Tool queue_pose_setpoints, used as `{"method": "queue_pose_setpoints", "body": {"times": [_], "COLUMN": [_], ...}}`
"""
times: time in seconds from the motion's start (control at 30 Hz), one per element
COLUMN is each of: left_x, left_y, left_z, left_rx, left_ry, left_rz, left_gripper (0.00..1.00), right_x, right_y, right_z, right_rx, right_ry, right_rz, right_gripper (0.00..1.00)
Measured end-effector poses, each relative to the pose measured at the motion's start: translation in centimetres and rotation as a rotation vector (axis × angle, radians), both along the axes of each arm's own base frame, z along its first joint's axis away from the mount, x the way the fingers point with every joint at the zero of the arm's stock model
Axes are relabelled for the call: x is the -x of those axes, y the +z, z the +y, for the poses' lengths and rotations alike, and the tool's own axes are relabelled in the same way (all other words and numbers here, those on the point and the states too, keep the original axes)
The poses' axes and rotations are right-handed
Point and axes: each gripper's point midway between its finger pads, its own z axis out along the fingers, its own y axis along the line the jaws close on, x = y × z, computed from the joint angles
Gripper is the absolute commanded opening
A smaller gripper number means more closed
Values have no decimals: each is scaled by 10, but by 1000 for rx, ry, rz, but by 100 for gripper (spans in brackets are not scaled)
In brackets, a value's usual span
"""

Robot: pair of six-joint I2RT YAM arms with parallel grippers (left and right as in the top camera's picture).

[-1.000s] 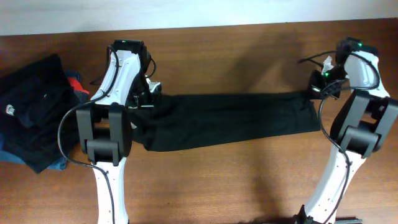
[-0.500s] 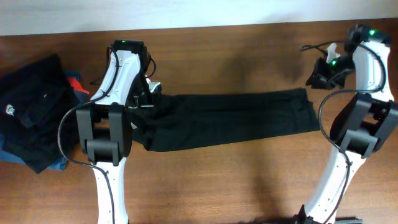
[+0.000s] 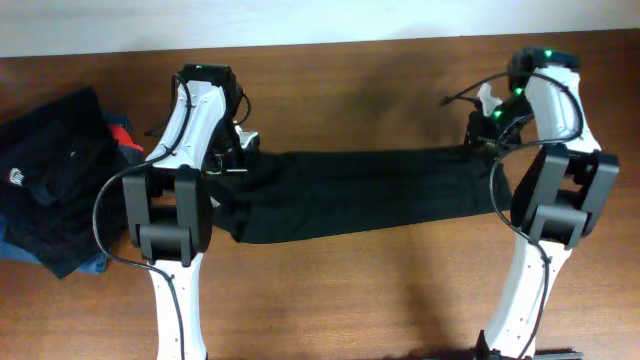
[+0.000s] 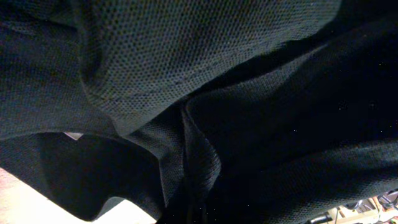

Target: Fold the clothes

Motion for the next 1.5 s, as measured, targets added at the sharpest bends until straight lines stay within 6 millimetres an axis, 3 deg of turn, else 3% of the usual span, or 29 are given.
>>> {"method": "queue_pose_setpoints", "body": {"times": [0.23, 0.33, 0.5, 0.57, 0.63, 0.67, 0.97, 1.07, 1.23, 1.33, 1.5], "left_x": [0, 0, 0, 0, 0, 0, 0, 0, 0, 0, -1], "left_y": [0, 0, 0, 0, 0, 0, 0, 0, 0, 0, 0], "left_z": [0, 0, 0, 0, 0, 0, 0, 0, 0, 0, 0], "left_rx": [0, 0, 0, 0, 0, 0, 0, 0, 0, 1, 0], "left_ry": [0, 0, 0, 0, 0, 0, 0, 0, 0, 0, 0], "left_rz": [0, 0, 0, 0, -1, -1, 0, 0, 0, 0, -3], "left_gripper": [2, 2, 2, 2, 2, 2, 2, 2, 2, 2, 2], "right_x": [9, 10, 15, 15, 15, 15, 4, -6, -24, -19, -13], "right_y": [-10, -10, -10, -10, -10, -10, -12, -13, -4, -3, -3], "right_z": [-11, -13, -13, -13, -14, -14, -18, -27, -61, -77, -77], "right_rx": [66, 75, 79, 80, 81, 81, 97, 111, 136, 136, 135], "right_ry": [7, 9, 9, 10, 10, 11, -20, -81, -212, -269, -276], "right_rz": [37, 41, 66, 66, 66, 66, 24, -10, -86, -76, -51], "right_gripper": [32, 39, 40, 35, 4, 4, 4, 4, 4, 15, 21]}}
